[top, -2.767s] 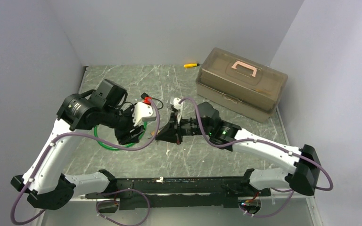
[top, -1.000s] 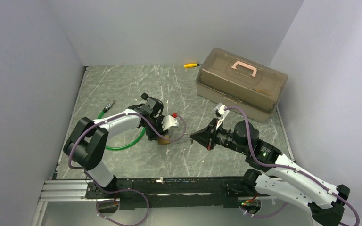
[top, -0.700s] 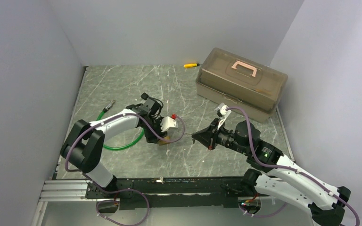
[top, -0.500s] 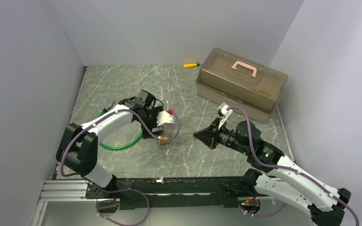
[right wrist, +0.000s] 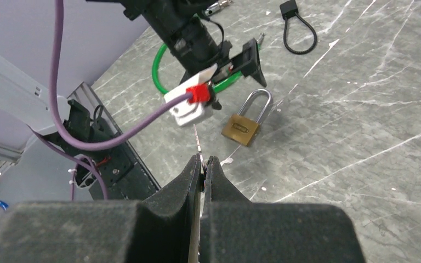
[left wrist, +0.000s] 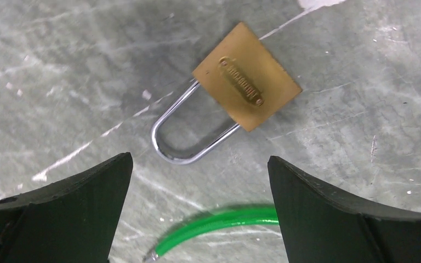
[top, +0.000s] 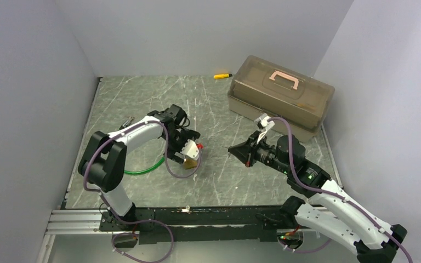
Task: Unlock with the key
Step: Pick up the lock from the center of the board.
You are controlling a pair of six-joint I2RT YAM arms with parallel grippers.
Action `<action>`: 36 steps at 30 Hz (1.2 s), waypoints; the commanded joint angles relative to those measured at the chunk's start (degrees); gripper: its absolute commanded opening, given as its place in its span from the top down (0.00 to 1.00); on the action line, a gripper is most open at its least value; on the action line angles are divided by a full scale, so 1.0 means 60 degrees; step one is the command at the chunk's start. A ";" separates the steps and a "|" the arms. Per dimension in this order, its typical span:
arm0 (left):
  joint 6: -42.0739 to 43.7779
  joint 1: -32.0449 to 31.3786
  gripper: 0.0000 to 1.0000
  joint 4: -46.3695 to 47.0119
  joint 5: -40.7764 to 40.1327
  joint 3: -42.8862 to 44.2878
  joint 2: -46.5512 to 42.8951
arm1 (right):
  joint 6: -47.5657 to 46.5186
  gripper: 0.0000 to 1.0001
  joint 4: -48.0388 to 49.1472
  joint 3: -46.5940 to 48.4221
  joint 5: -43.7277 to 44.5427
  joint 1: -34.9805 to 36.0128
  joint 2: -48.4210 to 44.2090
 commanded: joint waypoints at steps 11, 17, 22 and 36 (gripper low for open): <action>0.2138 -0.1178 0.01 -0.0750 0.0117 0.0208 0.0885 | 0.0119 1.00 0.0811 0.0409 -0.1684 -0.1427 0.0360; 0.2459 -0.1223 0.00 -0.0581 -0.0138 -0.0117 0.1057 | 0.0170 1.00 0.0739 0.0465 -0.2009 -0.1828 0.0289; 0.2246 -0.1290 0.01 -0.0390 -0.0092 0.0297 0.1419 | 0.0158 1.00 0.0726 0.0574 -0.2221 -0.1965 0.0413; 0.0943 -0.1476 0.19 -0.0545 0.0252 0.1097 0.2090 | 0.0186 1.00 0.0921 0.0626 -0.2551 -0.2159 0.0763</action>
